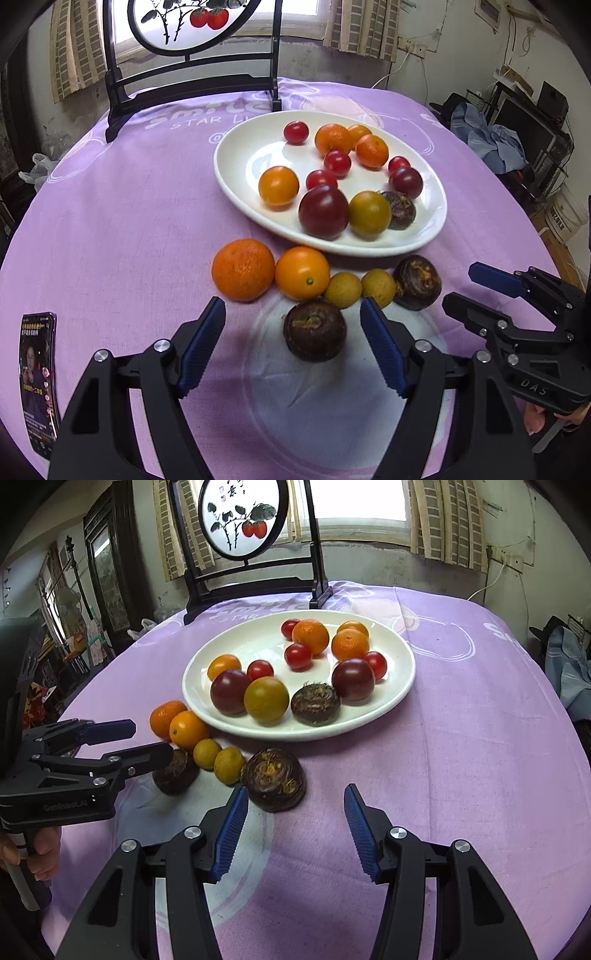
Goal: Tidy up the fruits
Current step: 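Withdraw both open tools from the plate toward the pile, then grasp a brown water chestnut with the right tool while the left tool grasps another, then carry both water chestnuts onto the plate and open both tools, then withdraw both open tools from the plate toward the remaining fruit, then grasp a small yellow fruit with the right tool while the left tool grasps a tangerine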
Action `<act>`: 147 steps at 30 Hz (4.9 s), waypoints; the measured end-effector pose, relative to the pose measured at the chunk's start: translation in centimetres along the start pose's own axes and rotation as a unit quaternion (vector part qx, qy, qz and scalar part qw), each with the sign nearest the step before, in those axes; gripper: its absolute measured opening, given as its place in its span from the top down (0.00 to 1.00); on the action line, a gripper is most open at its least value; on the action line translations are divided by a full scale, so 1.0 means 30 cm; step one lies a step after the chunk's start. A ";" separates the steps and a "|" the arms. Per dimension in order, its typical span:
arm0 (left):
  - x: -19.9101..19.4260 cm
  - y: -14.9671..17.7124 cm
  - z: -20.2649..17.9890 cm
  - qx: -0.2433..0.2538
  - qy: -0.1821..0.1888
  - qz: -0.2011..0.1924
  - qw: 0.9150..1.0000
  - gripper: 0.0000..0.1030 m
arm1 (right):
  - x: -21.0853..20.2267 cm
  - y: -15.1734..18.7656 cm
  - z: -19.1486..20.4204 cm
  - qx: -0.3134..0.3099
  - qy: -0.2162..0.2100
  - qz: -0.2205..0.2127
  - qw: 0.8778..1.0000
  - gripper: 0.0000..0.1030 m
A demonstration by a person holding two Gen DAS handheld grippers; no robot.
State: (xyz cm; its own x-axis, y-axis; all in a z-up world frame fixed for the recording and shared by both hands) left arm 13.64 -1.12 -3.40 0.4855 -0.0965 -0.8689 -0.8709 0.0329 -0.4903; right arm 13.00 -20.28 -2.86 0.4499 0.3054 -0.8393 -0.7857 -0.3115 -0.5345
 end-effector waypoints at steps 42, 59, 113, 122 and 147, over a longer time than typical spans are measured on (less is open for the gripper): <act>0.082 0.063 -0.029 0.022 0.005 0.036 0.999 0.23 | 0.036 0.016 -0.028 0.039 0.004 0.014 0.999 0.57; 0.044 0.061 -0.070 0.048 0.005 0.026 0.999 0.60 | -0.023 0.023 -0.032 0.040 -0.005 -0.012 0.999 0.57; -0.025 -0.163 0.036 -0.012 -0.035 -0.029 0.999 0.22 | -0.020 -0.114 -0.010 0.023 0.005 -0.041 0.999 0.41; -0.017 -0.092 0.106 -0.033 -0.029 -0.024 0.999 0.22 | -0.020 -0.066 0.047 -0.002 -0.008 -0.026 1.000 0.41; 0.034 -0.032 0.166 -0.033 -0.008 0.011 0.999 0.19 | 0.141 -0.070 0.187 -0.073 0.008 0.037 0.997 0.74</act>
State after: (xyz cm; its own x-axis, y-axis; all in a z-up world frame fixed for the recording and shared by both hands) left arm 15.34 3.72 -4.16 0.4669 -0.0811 -0.8806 -0.8843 -0.0313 -0.4660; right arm 14.17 -13.28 -4.73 0.4008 0.2625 -0.8778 -0.7474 -0.4605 -0.4790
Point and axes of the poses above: each gripper's, at about its wrist camera, not at the fingertips, and x roughly the way its jaws point, z to its left, y to its underside, the point moved 3 cm from there along x, roughly the way its jaws point, and after that the axes turned 7 degrees about z, right-handed, at the moved point
